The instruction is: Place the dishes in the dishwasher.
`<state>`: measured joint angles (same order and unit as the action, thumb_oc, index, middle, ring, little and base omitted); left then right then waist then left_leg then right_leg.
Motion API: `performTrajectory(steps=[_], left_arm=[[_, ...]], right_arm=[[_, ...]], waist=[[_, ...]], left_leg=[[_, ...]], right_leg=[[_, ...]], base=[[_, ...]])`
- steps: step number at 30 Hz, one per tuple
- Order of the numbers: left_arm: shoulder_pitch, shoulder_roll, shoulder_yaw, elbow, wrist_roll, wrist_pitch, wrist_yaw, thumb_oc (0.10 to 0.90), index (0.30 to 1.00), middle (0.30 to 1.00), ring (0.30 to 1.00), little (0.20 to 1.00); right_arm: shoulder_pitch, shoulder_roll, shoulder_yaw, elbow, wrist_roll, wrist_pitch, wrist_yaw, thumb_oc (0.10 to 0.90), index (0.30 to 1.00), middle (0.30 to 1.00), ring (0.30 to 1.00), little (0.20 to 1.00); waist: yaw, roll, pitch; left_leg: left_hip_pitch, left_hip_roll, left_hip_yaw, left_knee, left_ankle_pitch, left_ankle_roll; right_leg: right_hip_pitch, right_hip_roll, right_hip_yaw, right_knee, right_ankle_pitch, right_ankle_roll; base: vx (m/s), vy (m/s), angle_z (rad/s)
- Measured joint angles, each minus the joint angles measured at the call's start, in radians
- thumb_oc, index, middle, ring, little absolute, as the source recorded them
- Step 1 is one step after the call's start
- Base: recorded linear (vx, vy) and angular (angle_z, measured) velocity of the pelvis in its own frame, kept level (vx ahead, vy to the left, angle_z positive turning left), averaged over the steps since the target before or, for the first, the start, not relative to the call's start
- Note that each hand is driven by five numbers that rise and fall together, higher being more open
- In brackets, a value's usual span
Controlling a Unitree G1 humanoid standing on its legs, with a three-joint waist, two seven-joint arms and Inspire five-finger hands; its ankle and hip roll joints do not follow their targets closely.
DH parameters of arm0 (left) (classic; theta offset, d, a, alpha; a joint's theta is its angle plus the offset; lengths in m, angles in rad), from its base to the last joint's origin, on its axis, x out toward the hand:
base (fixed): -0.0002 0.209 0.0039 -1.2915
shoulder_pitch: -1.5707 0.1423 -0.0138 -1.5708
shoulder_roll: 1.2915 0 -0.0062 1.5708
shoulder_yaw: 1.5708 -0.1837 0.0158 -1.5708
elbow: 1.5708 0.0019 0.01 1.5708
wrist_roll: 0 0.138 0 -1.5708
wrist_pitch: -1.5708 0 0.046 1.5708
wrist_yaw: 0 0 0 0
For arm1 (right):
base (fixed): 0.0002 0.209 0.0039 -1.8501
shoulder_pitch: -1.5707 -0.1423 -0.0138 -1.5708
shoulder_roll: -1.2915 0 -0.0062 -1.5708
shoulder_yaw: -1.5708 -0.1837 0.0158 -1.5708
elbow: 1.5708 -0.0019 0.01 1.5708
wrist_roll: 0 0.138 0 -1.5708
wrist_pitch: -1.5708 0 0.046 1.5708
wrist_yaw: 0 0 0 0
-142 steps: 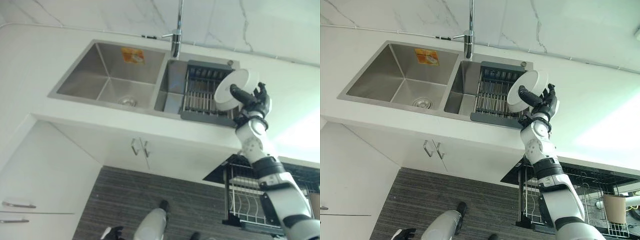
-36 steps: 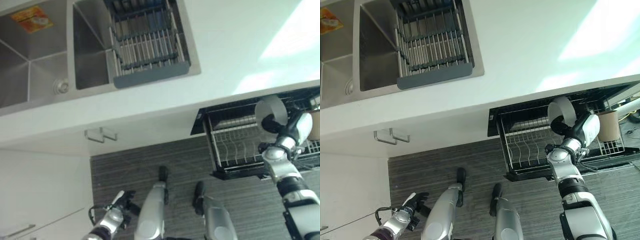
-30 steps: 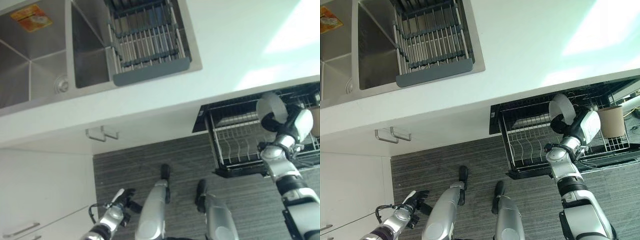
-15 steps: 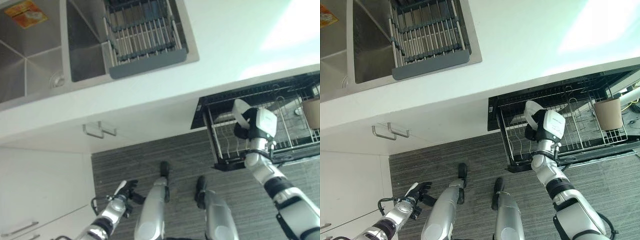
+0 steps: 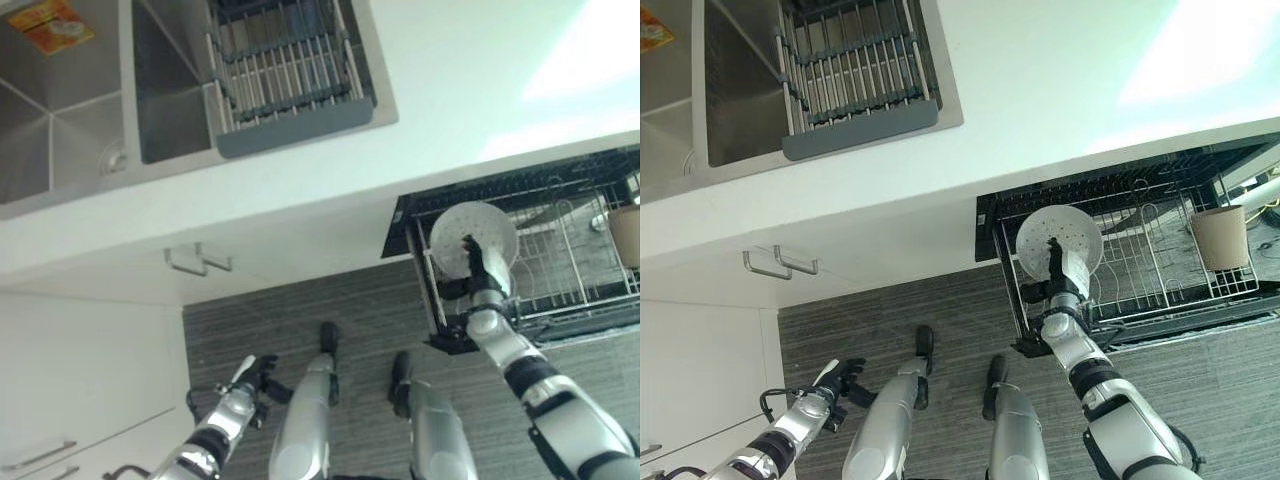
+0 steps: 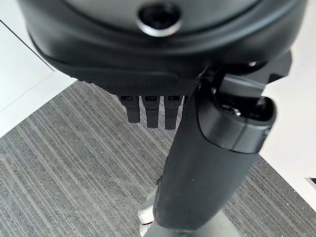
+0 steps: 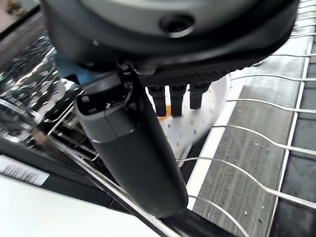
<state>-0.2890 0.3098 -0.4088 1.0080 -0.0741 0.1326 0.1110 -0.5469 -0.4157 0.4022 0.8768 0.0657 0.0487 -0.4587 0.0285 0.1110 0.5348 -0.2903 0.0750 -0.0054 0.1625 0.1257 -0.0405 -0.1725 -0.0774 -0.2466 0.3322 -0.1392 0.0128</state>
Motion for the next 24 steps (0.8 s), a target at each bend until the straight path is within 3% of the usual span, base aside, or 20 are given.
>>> performTrajectory(steps=[4, 9, 11, 14, 15, 16, 19, 24], left_arm=[[0.009, 0.0, 0.006, 0.0, 0.002, 0.005, 0.011, 0.8, 0.9, 0.9, 0.9, 0.9], [0.053, 0.01, 0.03, 0.001, 0.003, 0.022, 0.032, 0.8, 0.9, 0.9, 0.9, 0.9], [0.093, 0.009, 0.032, 0.0, 0.003, 0.021, 0.037, 0.8, 0.9, 0.9, 0.9, 0.9], [0.163, -0.003, 0.07, 0.0, 0.003, 0.021, 0.044, 0.8, 0.9, 0.9, 0.9, 0.9], [0.203, -0.008, 0.091, 0.002, 0.004, 0.024, 0.061, 0.8, 0.9, 0.9, 0.9, 0.9], [0.212, -0.009, 0.101, 0.005, 0.003, 0.024, 0.061, 0.8, 0.9, 0.9, 0.9, 0.9], [0.237, -0.023, 0.162, 0.04, 0.002, 0.015, 0.06, 0.8, 0.9, 0.9, 0.9, 0.9], [0.263, -0.046, 0.208, 0.121, 0.0, -0.043, 0.076, 0.8, 0.9, 0.9, 0.9, 0.9]], right_arm=[[0.059, 0.022, -0.01, -0.009, 0.056, 0.001, 0.001, 0.8, 0.9, 0.9, 0.9, 0.9], [0.174, 0.061, -0.023, -0.092, 0.131, 0.0, -0.035, 0.8, 0.9, 0.9, 0.9, 0.9], [0.217, 0.082, -0.035, -0.128, 0.153, -0.008, -0.064, 0.8, 0.9, 0.9, 0.9, 0.9], [0.374, 0.095, -0.103, -0.338, 0.213, -0.084, -0.134, 0.8, 0.9, 0.9, 0.9, 0.9], [0.443, 0.095, -0.149, -0.449, 0.213, -0.137, -0.17, 0.8, 0.9, 0.9, 0.9, 0.9], [0.457, 0.093, -0.173, -0.482, 0.212, -0.147, -0.181, 0.8, 0.9, 0.9, 0.9, 0.9], [0.534, 0.057, -0.245, -0.681, 0.178, -0.209, -0.201, 0.8, 0.9, 0.9, 0.9, 0.9], [0.617, -0.039, -0.418, -0.885, 0.116, -0.41, -0.223, 0.8, 0.9, 0.9, 0.9, 0.9]], waist=[[-0.012, -0.013, -0.008], [-0.035, -0.061, -0.04], [-0.045, -0.078, -0.084], [-0.064, -0.103, -0.149], [-0.092, -0.118, -0.189], [-0.11, -0.123, -0.201], [-0.139, -0.125, -0.23], [-0.182, -0.12, -0.27]], left_leg=[[0.037, 0.009, 0.002, -0.01, -0.018, -0.007], [0.082, 0.008, 0.017, -0.009, -0.027, -0.004], [0.095, 0.012, 0.026, -0.009, -0.041, -0.004], [0.128, 0.011, 0.051, -0.004, -0.063, -0.003], [0.134, 0.009, 0.061, 0.012, -0.078, -0.001], [0.135, 0.011, 0.065, 0.018, -0.083, -0.003], [0.135, 0.025, 0.097, 0.047, -0.106, -0.001], [0.14, 0.041, 0.145, 0.067, -0.131, -0.006]], right_leg=[[0.047, 0.006, -0.001, -0.033, 0.005, 0.001], [0.093, 0.014, 0.015, -0.05, 0.003, 0.003], [0.104, 0.013, 0.024, -0.056, -0.002, 0.006], [0.127, 0.009, 0.051, -0.064, -0.011, 0.012], [0.133, 0.007, 0.066, -0.063, -0.012, 0.013], [0.133, 0.006, 0.072, -0.062, -0.012, 0.014], [0.126, 0.015, 0.104, -0.05, -0.013, 0.018], [0.105, 0.016, 0.157, -0.037, -0.015, 0.025]], base=[[0.09, -0.017, -0.01], [0.1, -0.009, -0.1], [0.12, 0.023, -0.08], [0.12, 0.059, -0.24], [0.14, 0.078, -0.3], [0.14, 0.08, -0.28], [0.05, 0.06, -0.33], [0.03, 0.036, -0.3]])
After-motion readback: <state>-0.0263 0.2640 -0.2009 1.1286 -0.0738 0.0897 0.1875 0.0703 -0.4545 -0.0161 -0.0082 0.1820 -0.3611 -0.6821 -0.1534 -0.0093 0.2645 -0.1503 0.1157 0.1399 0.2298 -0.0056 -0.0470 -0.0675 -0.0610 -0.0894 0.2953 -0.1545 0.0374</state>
